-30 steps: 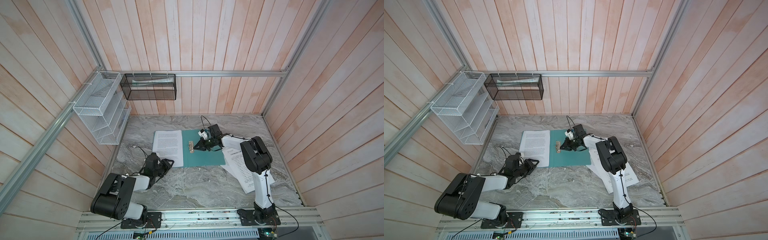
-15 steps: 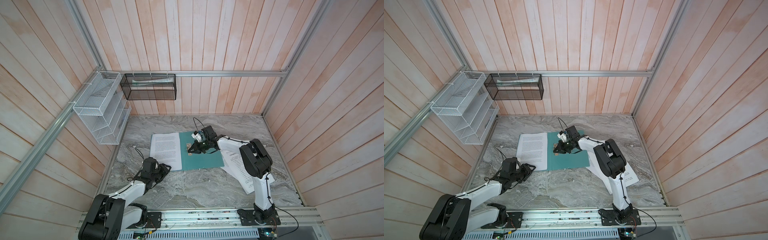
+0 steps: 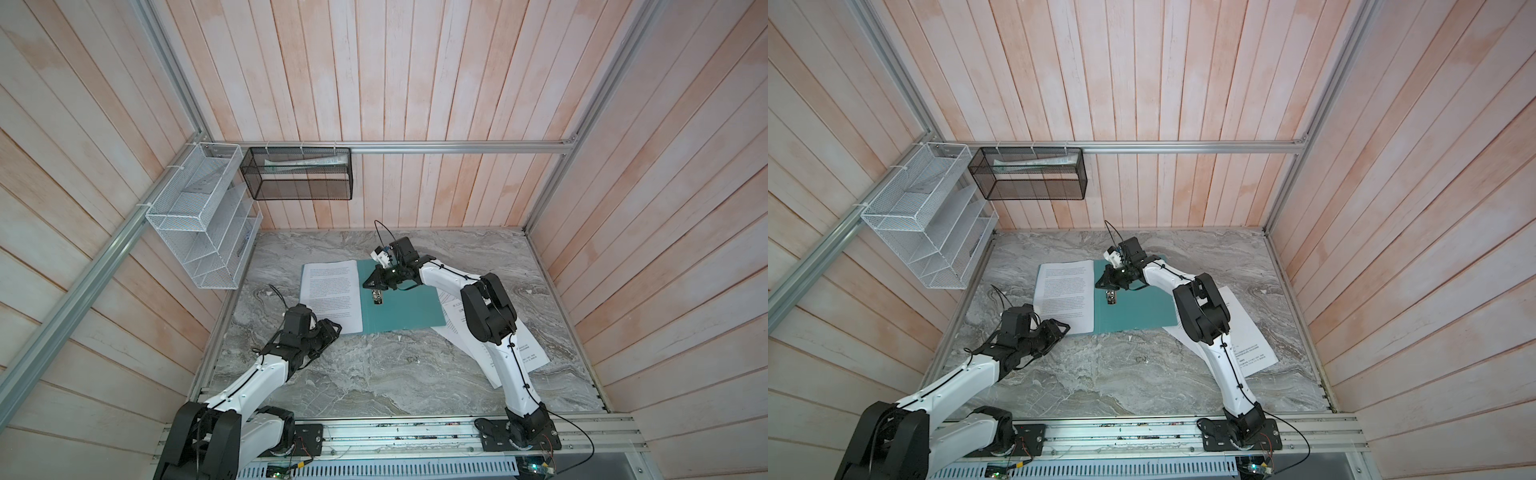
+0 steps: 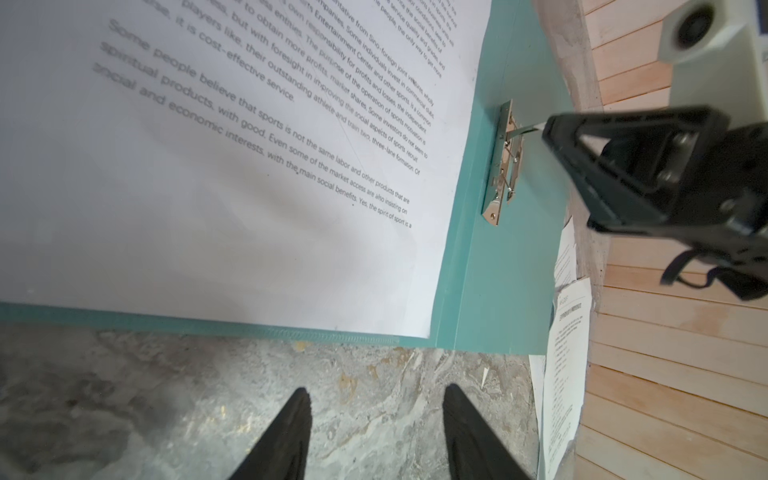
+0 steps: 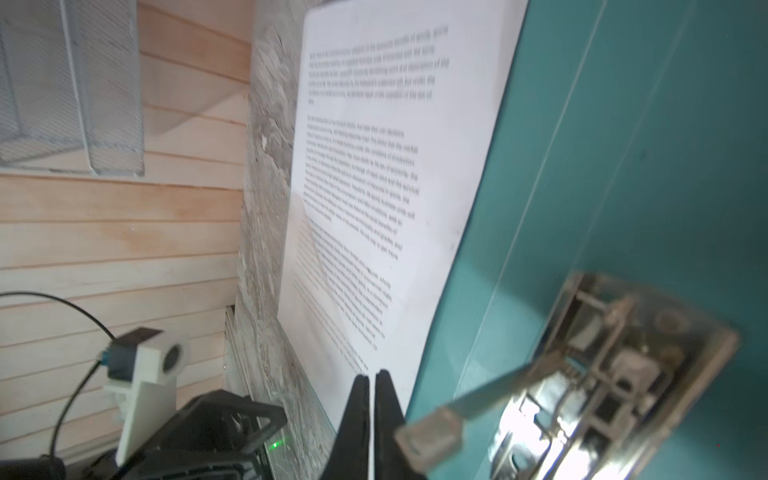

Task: Put the files into the folder

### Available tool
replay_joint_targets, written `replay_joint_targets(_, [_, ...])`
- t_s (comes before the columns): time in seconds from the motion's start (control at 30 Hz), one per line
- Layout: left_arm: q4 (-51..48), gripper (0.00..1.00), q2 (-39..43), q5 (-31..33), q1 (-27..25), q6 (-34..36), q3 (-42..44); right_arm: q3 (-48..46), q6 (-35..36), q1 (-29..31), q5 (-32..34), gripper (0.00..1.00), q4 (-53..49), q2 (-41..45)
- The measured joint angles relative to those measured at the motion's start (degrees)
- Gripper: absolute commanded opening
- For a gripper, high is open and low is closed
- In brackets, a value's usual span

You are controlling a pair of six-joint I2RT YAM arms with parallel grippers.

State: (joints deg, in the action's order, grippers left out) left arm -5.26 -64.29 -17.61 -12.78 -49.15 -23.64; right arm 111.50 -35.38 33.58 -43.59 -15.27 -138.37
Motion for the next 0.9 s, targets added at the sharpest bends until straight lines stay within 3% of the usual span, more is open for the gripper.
replay_joint_targets(0.2, [-1.7, 0.59, -0.6, 0.1, 0.0, 1.9, -3.4, 20.9, 0.6, -3.5, -0.5, 0.08, -6.3, -10.3])
replay_joint_targets(0.27, [-1.8, 0.62, -1.9, 0.1, 0.0, 2.9, -5.1, 24.4, 0.6, -4.3, -0.3, 0.15, -8.4, -11.8])
replay_joint_targets(0.4, [-1.8, 0.62, -5.2, 0.1, -0.4, 4.4, -9.0, 25.3, 2.4, -4.7, 1.6, 0.15, -11.9, -11.2])
replay_joint_targets(0.5, [-1.8, 0.62, -7.5, 0.1, -1.5, 5.6, -12.2, 19.0, 4.0, -4.5, 3.8, 0.12, -12.7, -7.8])
replay_joint_targets(0.63, [-0.7, 0.62, -10.1, -0.1, -2.4, 6.3, -14.5, -1.6, 4.5, -4.3, 5.7, 0.01, -9.4, 3.0])
replay_joint_targets(0.73, [-0.1, 0.62, -11.3, -0.2, -2.4, 6.3, -14.6, -15.4, 3.8, -3.9, 6.1, 0.00, -5.7, 10.4])
replay_joint_targets(0.9, [0.5, 0.61, -12.9, -0.5, -3.0, 6.3, -14.6, -24.5, 2.8, -2.3, 5.1, 0.00, -0.5, 14.8])
